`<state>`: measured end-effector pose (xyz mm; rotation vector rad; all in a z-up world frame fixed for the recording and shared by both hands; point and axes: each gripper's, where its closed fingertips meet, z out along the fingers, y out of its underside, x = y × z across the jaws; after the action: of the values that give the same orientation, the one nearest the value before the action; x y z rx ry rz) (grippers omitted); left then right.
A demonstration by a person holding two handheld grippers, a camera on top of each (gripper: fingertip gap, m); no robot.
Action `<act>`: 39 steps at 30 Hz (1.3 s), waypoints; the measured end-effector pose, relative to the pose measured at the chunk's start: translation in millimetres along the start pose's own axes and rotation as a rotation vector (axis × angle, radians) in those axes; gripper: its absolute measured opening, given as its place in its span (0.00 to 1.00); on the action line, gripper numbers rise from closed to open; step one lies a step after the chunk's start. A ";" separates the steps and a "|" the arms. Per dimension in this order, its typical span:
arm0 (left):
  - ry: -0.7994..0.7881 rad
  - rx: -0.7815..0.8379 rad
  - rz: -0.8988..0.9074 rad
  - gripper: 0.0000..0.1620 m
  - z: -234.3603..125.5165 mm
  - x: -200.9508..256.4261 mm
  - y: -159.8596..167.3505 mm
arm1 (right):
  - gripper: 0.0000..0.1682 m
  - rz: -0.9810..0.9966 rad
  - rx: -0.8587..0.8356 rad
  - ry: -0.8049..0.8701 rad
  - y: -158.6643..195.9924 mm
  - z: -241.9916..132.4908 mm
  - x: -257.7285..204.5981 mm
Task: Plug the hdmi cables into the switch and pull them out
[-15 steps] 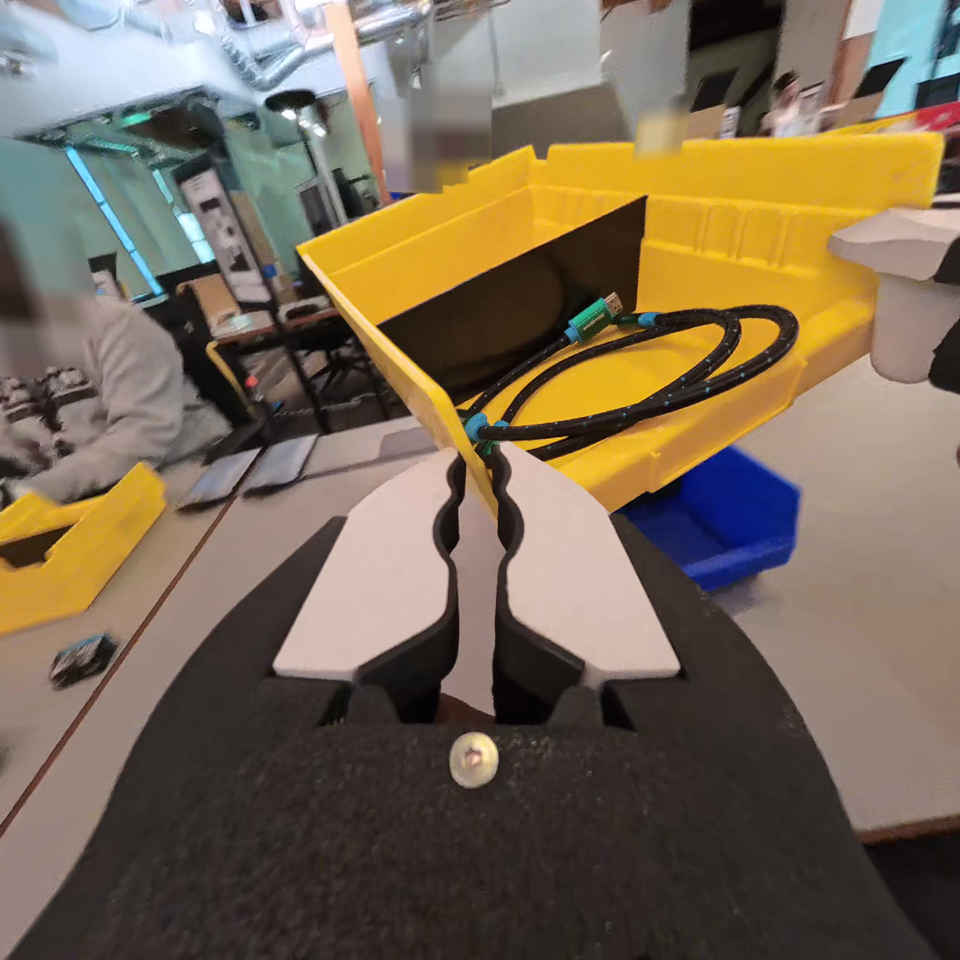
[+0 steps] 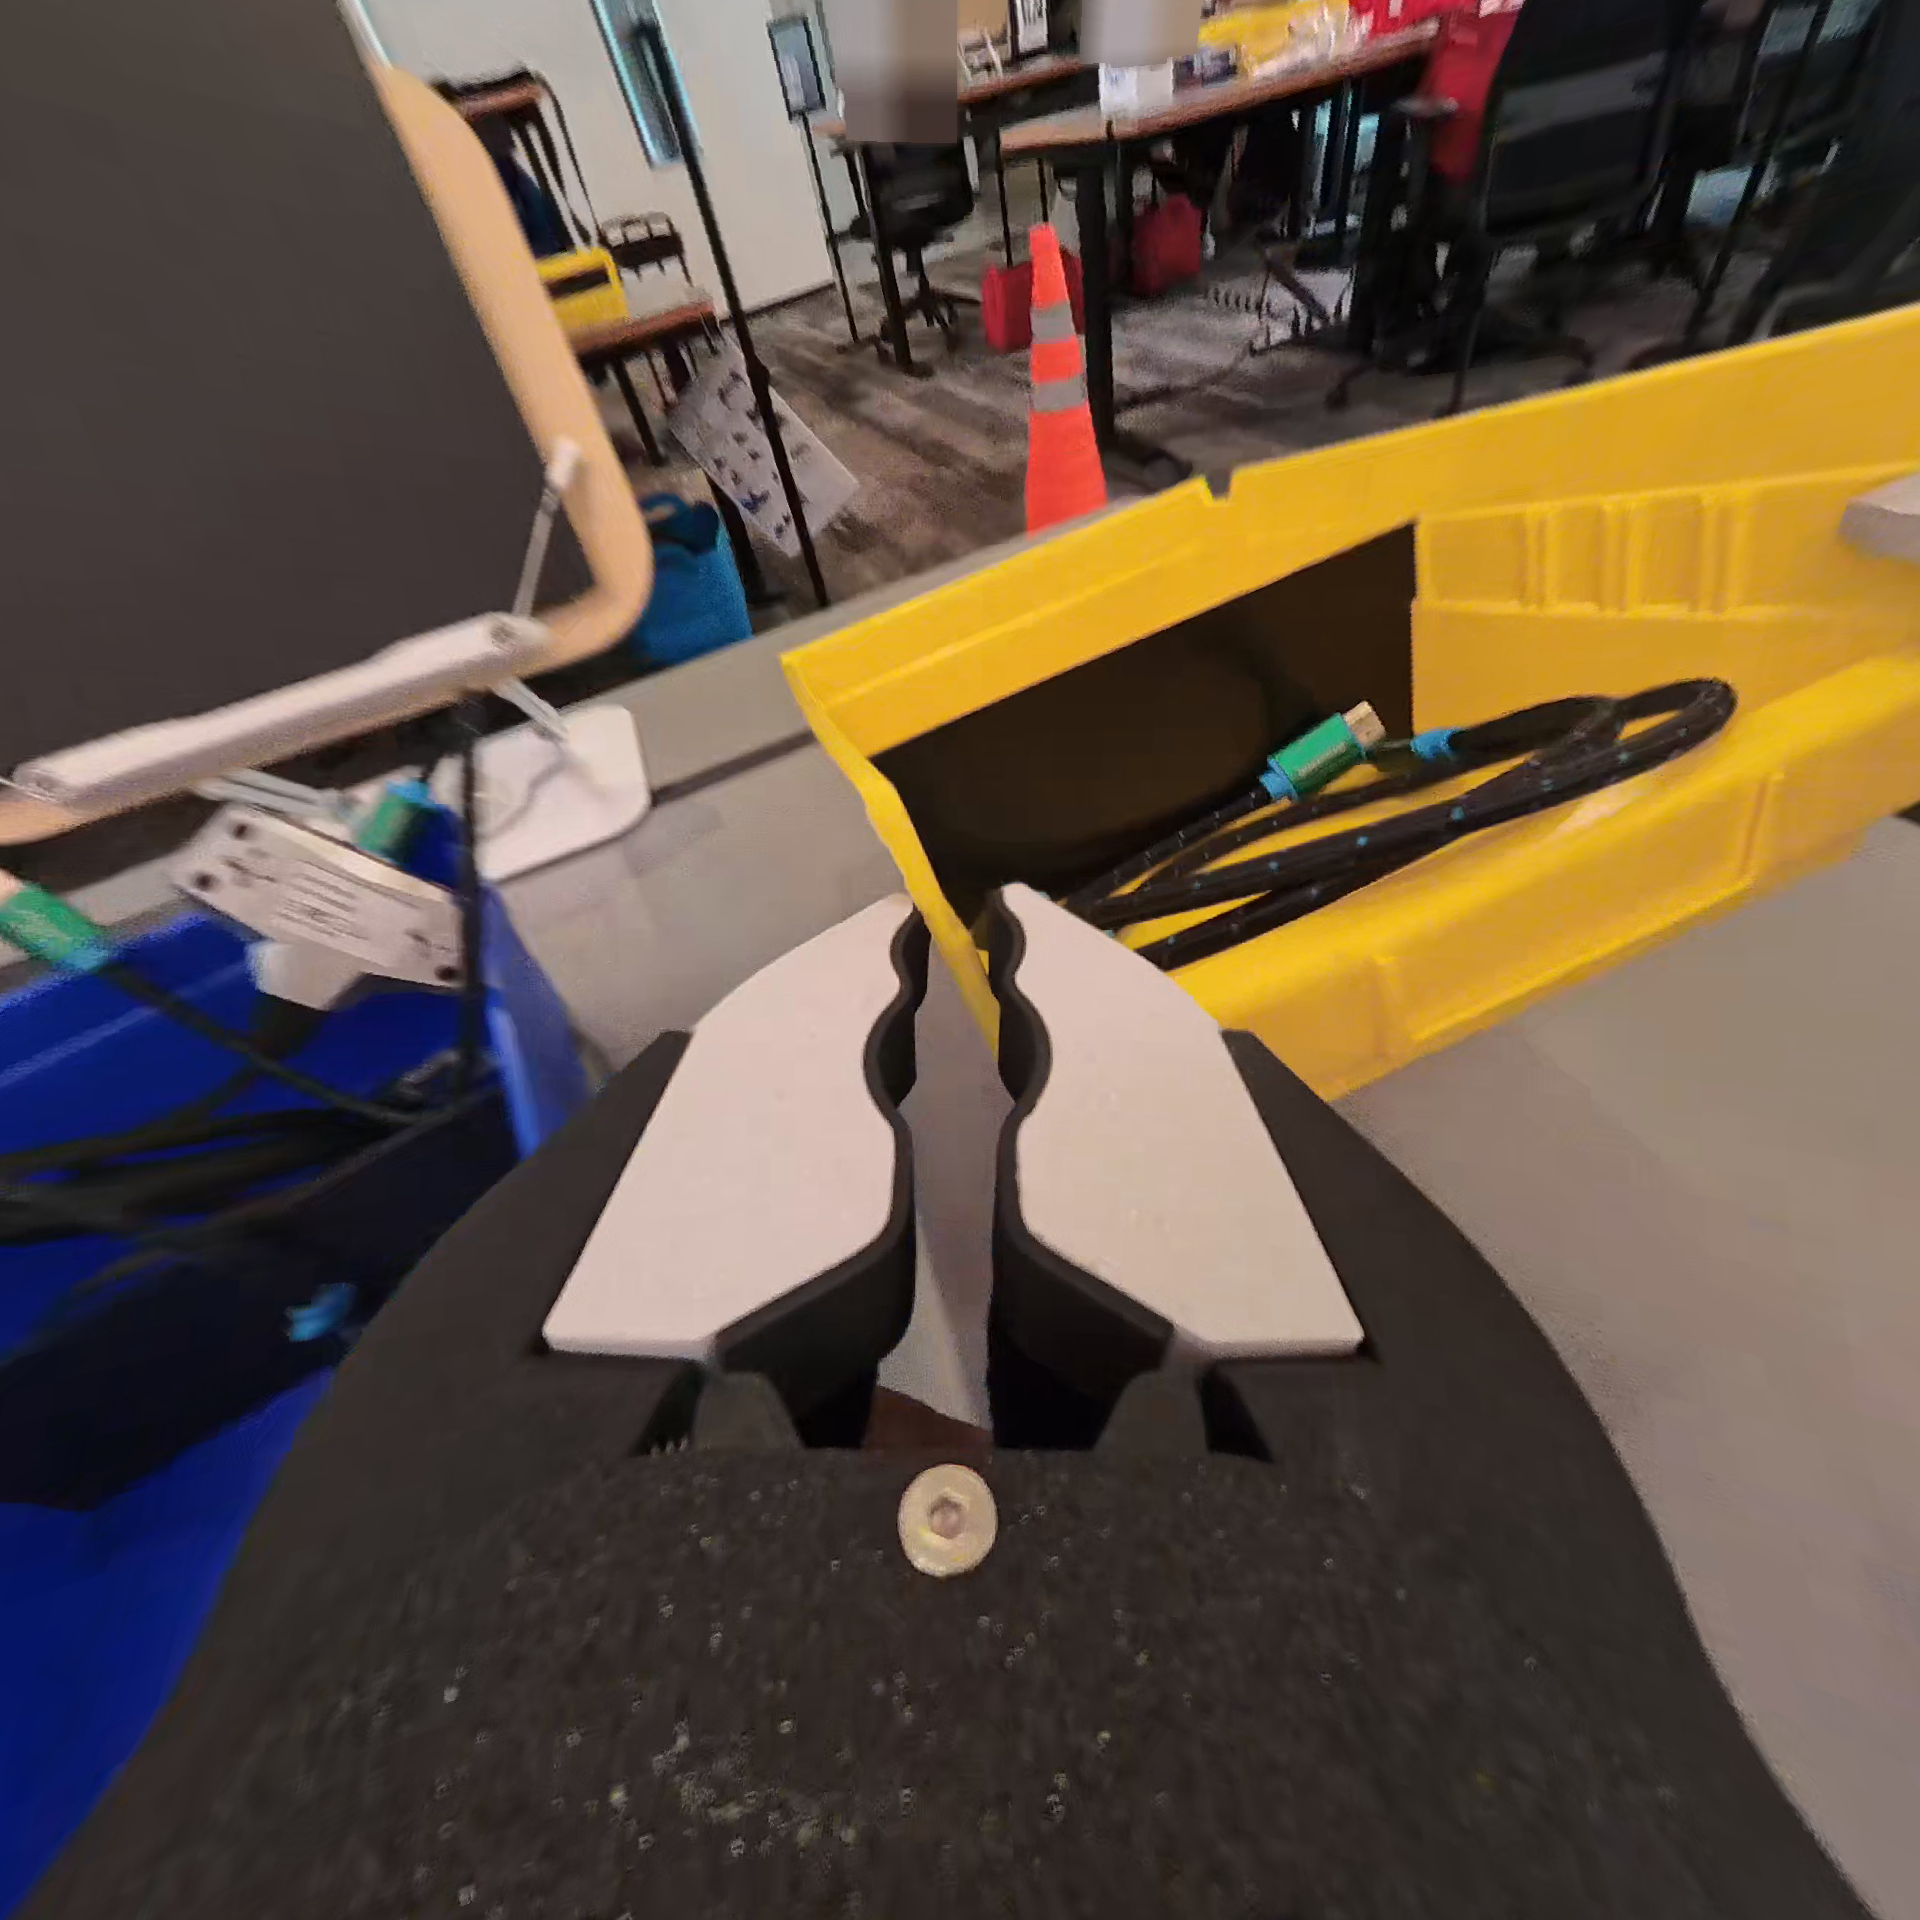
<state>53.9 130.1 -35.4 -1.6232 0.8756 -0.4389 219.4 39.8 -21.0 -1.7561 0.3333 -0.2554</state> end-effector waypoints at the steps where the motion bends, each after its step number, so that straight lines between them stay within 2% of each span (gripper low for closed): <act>1: 0.002 0.005 0.002 0.06 5.3 8.9 6.3 | 0.03 0.012 -0.040 -0.001 18.7 3.7 9.1; 4: 0.019 -0.046 0.010 0.05 13.5 30.8 28.6 | 0.03 0.018 -0.004 0.009 51.7 4.9 27.4; 7: 0.091 -0.207 -0.079 0.05 21.8 52.1 69.4 | 0.02 0.081 -0.182 -0.010 94.6 11.2 39.9; 9: 0.080 -0.204 -0.075 0.05 26.3 57.4 80.0 | 0.02 0.027 -0.255 0.000 118.8 12.7 43.5; 11: 0.082 -0.190 -0.028 0.05 27.5 61.7 78.7 | 0.02 0.024 -0.220 0.028 117.7 12.9 48.2; 15: 0.181 -0.242 -0.016 0.06 18.8 73.8 74.8 | 0.03 0.102 -0.285 0.090 118.4 15.2 61.4; 16: 0.195 -0.235 -0.009 0.09 10.4 69.8 68.8 | 0.08 0.110 -0.306 0.119 118.4 13.2 65.7; 18: 0.212 -0.185 0.018 0.11 -15.9 49.2 49.0 | 0.24 0.106 -0.329 0.218 112.1 1.7 78.6; 21: 0.178 -0.101 0.063 0.19 -64.7 -12.3 25.0 | 0.25 0.087 -0.225 0.248 68.0 -13.9 72.2; 23: 0.155 -0.095 0.037 0.20 -96.1 -61.0 29.4 | 0.26 0.042 -0.161 0.215 31.3 -22.0 47.8; 25: 0.112 -0.139 -0.022 0.20 -119.9 -109.1 50.4 | 0.25 0.000 -0.083 0.141 -0.3 -25.6 3.5; 28: -0.052 -0.169 -0.068 0.23 -141.9 -180.8 82.8 | 0.28 -0.021 -0.043 -0.124 -12.7 -19.4 -107.2; 31: -0.187 -0.180 -0.117 0.23 -153.0 -229.0 109.0 | 0.32 0.094 -0.096 -0.401 8.7 -10.2 -224.9; 32: -0.209 -0.207 -0.140 0.24 -152.9 -238.3 121.6 | 0.35 0.138 -0.140 -0.451 22.3 -5.7 -256.0; 34: -0.219 -0.253 -0.197 0.27 -146.7 -247.3 146.0 | 0.39 0.148 -0.193 -0.445 49.1 7.7 -293.3; 37: -0.171 -0.311 -0.268 0.27 -126.1 -244.8 171.9 | 0.34 0.130 -0.239 -0.338 80.5 34.7 -307.5; 38: -0.137 -0.337 -0.276 0.26 -117.8 -241.4 177.3 | 0.28 0.119 -0.265 -0.305 89.3 43.1 -307.9; 39: -0.120 -0.352 -0.271 0.23 -110.9 -241.6 180.7 | 0.15 0.104 -0.282 -0.268 95.8 51.1 -306.7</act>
<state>-234.8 228.0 -137.4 -2.0833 0.6699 -0.3838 -57.0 178.3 -122.3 -2.0145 0.2743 0.1084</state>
